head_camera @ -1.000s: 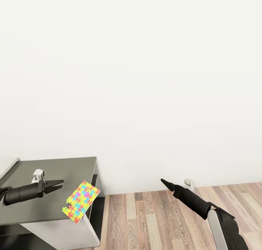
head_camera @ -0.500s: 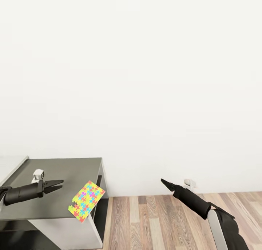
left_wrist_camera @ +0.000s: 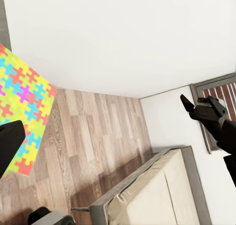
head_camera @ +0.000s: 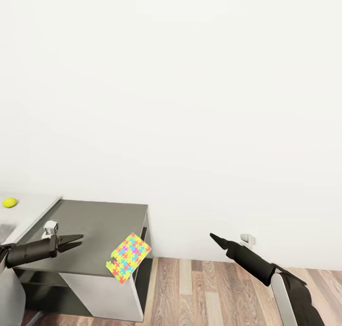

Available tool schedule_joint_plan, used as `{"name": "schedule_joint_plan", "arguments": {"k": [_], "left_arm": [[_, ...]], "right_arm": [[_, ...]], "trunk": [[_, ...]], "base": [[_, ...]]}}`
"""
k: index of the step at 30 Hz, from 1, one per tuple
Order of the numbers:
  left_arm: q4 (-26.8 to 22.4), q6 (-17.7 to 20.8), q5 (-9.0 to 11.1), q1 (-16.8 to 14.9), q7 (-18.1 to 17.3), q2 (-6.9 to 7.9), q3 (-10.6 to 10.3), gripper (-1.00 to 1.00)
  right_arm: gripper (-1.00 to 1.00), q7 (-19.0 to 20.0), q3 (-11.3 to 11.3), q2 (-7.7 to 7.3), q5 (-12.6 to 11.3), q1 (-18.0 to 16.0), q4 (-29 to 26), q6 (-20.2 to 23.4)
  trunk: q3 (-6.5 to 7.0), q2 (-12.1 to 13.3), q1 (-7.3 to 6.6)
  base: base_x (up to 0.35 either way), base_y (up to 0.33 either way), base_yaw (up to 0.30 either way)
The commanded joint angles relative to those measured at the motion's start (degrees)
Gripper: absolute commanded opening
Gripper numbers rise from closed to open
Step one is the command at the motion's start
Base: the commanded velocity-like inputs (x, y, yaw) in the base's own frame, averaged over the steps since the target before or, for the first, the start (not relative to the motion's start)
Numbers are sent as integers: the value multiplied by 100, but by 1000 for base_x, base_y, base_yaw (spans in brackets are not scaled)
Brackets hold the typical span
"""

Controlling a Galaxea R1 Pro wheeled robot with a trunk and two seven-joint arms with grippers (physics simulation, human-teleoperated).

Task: Put all the toys in the child's room - the three board games (two on the bed and one on the table), the two jigsaw puzzles on the table, and the tennis ball on the table - inside the toy box on the table in the child's room.

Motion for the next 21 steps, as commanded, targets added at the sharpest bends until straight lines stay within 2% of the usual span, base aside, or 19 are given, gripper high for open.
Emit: {"name": "schedule_joint_plan", "arguments": {"k": [1,6,15,21], "left_arm": [[2,61,-14,-7,-27,-1,3,100],[2,61,-12,-7,-27,-2,3,100],[2,55,-8,-7,-27,-12,3,100],[2,52,-7,-7,-27,-18,10,100]], "right_arm": [[100,13,-15,5,-21,-5,-3,39],[100,25,-19,4,-26,-5,-6,39],[100,54,-26,4,-43,-5,-9,39],[100,71,-51,-4,-78,-5,-3,39]], "trunk": [[-10,-12,4],[-2,-12,4],[2,-12,4],[16,-12,4]], "base": [[0,43,206],[0,111,108],[3,56,20],[143,67,2]]}}
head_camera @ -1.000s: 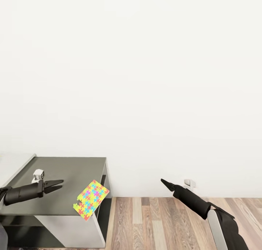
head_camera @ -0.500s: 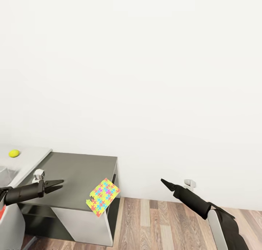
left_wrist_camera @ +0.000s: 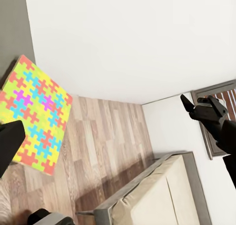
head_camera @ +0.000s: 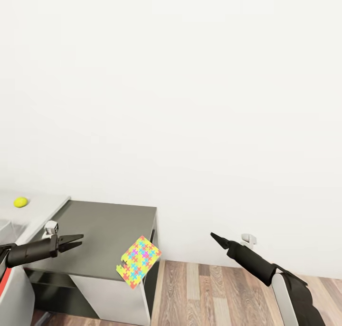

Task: Put all the toys in the child's room - the three board games (two on the bed and one on the table), the two jigsaw puzzles on the table, and the tennis ball on the table - inside the toy box on the table in the child's room.

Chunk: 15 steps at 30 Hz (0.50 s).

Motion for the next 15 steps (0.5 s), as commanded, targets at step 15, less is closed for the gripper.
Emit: {"name": "schedule_joint_plan", "arguments": {"k": [15], "left_arm": [[1,52,-13,-5,-28,-10,1,100]], "right_arm": [[100,-47,-12,11,36,-6,10,27]], "trunk": [[-7,-12,6]], "base": [[82,29,0]]}}
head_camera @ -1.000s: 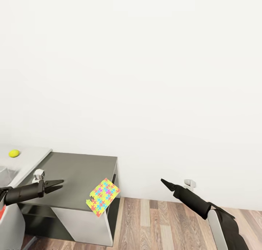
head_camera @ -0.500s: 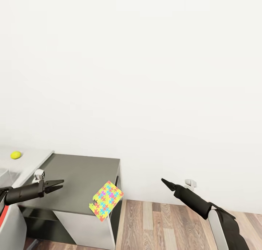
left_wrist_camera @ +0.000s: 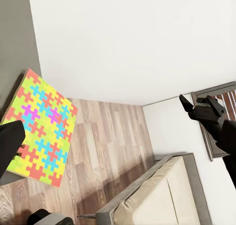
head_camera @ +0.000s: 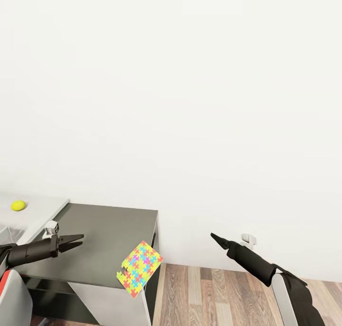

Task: Put all the toys in the child's room - the three board games (two on the bed and one on the table), the two jigsaw puzzles on the table, and the tennis ball on the table - inside the toy box on the table in the child's room.

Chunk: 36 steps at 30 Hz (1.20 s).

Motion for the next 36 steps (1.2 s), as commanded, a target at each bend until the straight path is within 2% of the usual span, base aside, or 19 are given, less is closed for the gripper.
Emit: {"name": "schedule_joint_plan", "arguments": {"k": [1,9,18,30,36], "left_arm": [[0,60,-12,-5,-28,0,5,100],[0,64,-12,-5,-28,-13,7,100],[0,62,-12,-5,-28,-17,16,100],[0,55,-18,-5,-28,-26,21,100],[0,52,-14,-5,-28,-26,18,100]], "right_arm": [[100,14,-14,4,-22,-6,-1,39],[100,16,-29,7,-53,-6,3,41],[100,45,-34,0,-84,-6,-3,44],[100,28,-64,-4,-99,-6,32,68],[100,26,-227,-16,-125,-13,239,113]], "trunk": [[-13,-13,4],[-13,-13,4],[-13,-13,4],[-13,-13,4],[-13,-13,4]], "base": [[6,2,0],[24,28,0],[182,155,0],[118,16,0],[13,1,0]]}}
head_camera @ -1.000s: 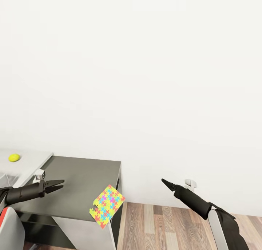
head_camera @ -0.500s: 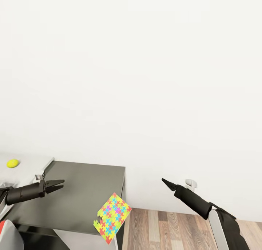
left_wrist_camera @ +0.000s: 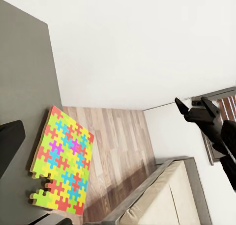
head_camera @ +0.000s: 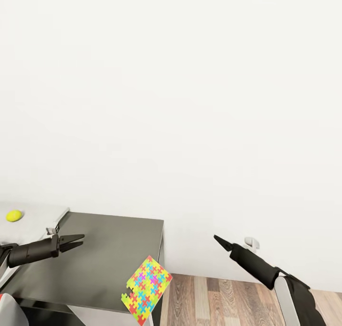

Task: Put all the toys in the child's room - the three board games (two on the bed and one on the table), the two jigsaw puzzles on the table, and the tennis ball on the table - inside the toy box on the table in the child's room.

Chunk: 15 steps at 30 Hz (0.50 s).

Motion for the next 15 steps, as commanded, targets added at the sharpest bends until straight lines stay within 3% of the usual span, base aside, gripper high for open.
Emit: {"name": "schedule_joint_plan", "arguments": {"k": [1,6,15], "left_arm": [[0,60,-12,-5,-28,0,4,100],[0,60,-12,-5,-28,0,-2,100],[-3,60,-12,-5,-28,0,-13,100]], "right_arm": [[100,17,-60,5,-22,-7,54,48],[100,51,-238,-3,-29,-41,533,122],[100,45,-294,14,-24,-296,1283,397]], "trunk": [[-13,-13,4],[-13,-13,4],[-13,-13,4]], "base": [[5,0,0],[2,0,0],[0,0,0]]}}
